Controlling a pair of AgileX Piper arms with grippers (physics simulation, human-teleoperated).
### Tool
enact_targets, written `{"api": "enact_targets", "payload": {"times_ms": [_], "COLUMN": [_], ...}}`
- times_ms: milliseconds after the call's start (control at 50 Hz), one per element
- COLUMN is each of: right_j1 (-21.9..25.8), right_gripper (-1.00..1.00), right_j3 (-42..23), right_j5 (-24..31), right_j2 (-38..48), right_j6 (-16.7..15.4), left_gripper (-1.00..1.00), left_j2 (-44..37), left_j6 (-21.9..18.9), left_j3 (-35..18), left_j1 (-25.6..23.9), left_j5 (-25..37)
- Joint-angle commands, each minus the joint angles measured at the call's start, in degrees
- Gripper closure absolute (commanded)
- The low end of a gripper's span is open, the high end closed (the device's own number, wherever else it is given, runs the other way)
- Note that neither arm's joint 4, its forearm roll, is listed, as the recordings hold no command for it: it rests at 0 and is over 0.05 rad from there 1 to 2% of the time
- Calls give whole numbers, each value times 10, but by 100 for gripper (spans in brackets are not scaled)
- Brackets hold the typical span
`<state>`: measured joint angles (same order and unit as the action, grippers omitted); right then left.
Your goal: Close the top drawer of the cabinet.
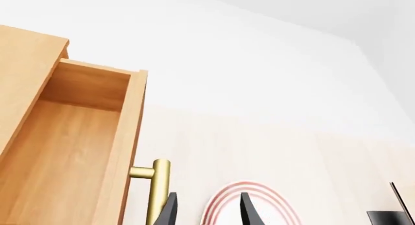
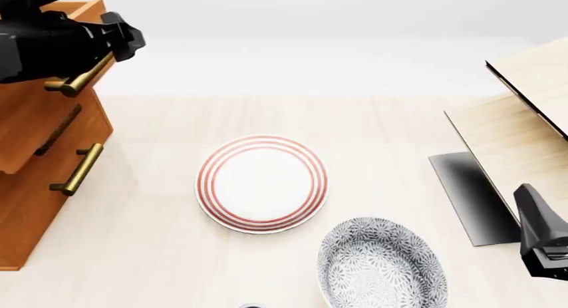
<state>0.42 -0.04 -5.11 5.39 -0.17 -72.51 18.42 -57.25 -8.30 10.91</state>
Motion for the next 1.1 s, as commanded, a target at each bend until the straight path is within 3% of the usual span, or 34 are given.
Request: {"api": "enact_targets", "payload": {"times_ms": [20, 380, 1100], "right_j1": [0, 0, -1], "right_gripper": [-100, -100, -100], "right_j3": [0, 0, 0], "right_j5": [3, 16, -12], "right_j2": [-3, -17, 14], "right_j6": [0, -1, 1], "left_gripper": [-100, -100, -100], "left_j2": [-28, -37, -51], "left_j6": [13, 13, 19], "left_j3": [14, 17, 20], "left_j1": [19, 39, 89], "left_j5": [3, -4, -17]}}
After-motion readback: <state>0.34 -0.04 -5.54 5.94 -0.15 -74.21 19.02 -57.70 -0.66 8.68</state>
